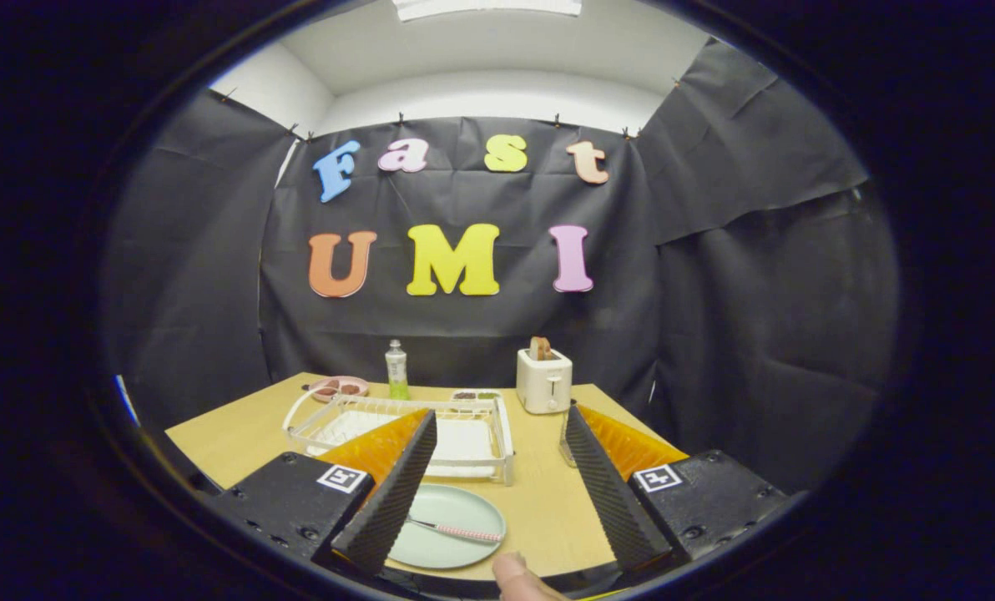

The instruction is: Take the plate from the dish rack, then take the spoon from the basket and place it into the plate.

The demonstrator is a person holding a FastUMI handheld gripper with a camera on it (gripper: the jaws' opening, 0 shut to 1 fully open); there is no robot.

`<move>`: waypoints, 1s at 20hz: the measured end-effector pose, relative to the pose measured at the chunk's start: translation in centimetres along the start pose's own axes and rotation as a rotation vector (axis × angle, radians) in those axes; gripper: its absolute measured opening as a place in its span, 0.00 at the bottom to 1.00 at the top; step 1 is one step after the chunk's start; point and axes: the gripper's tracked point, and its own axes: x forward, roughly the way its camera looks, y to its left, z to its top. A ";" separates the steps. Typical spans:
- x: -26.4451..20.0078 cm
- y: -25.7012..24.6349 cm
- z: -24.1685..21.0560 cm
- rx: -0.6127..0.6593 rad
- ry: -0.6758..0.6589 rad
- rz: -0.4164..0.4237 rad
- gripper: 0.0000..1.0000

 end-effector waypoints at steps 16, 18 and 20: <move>-3.1 0.8 1.5 0.009 -0.048 0.051 1.00; -3.3 0.5 1.6 0.006 -0.052 0.042 1.00; -3.4 0.6 1.6 0.010 -0.051 0.045 1.00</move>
